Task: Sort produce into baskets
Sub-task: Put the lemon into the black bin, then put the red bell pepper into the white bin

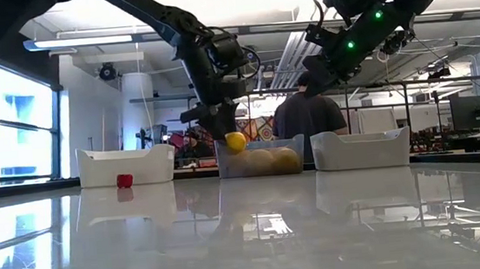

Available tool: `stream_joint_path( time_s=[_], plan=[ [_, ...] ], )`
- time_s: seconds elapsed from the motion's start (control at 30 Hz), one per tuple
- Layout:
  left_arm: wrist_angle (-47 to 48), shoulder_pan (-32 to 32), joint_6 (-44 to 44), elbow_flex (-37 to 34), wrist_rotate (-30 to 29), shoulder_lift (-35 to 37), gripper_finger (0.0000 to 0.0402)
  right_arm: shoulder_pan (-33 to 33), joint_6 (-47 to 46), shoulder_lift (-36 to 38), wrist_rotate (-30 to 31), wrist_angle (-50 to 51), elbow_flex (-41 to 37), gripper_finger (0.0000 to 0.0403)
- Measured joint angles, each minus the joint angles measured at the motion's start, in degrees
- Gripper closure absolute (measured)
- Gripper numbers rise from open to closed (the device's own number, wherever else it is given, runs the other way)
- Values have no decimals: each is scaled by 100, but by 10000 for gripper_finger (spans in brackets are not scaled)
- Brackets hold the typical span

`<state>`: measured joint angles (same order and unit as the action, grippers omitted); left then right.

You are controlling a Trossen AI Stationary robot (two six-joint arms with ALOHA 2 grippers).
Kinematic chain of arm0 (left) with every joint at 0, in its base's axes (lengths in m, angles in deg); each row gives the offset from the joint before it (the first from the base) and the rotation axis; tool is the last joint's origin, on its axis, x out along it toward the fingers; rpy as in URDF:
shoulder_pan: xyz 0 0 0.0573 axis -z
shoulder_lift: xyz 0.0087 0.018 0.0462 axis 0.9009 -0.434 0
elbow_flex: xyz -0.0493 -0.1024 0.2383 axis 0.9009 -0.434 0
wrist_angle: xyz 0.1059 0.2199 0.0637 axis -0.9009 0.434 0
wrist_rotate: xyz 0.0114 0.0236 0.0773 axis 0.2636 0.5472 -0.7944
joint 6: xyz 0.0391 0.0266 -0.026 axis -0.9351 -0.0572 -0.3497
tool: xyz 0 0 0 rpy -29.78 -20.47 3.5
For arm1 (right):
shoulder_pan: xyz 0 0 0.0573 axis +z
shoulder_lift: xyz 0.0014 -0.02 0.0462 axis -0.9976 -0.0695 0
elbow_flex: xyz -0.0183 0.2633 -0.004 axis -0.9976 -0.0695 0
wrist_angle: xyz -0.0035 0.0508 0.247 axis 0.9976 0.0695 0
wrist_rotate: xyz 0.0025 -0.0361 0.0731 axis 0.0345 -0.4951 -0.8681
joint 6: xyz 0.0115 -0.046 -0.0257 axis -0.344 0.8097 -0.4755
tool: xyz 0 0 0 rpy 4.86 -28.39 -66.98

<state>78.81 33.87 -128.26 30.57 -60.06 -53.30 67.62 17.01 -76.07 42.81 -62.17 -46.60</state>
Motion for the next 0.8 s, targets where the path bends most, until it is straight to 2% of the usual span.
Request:
stream_joint_path(
  time_s=[0.3, 0.67, 0.8],
  plan=[
    [-165, 7, 332, 0, -2, 0, 184, 0, 0, 0, 1, 0, 0, 403],
    [-143, 7, 436, -2, -36, 0, 179, 0, 0, 0, 3, 1, 0, 403],
    [-144, 35, 439, -2, -311, 0, 179, 0, 0, 0, 3, 4, 0, 403]
  ],
)
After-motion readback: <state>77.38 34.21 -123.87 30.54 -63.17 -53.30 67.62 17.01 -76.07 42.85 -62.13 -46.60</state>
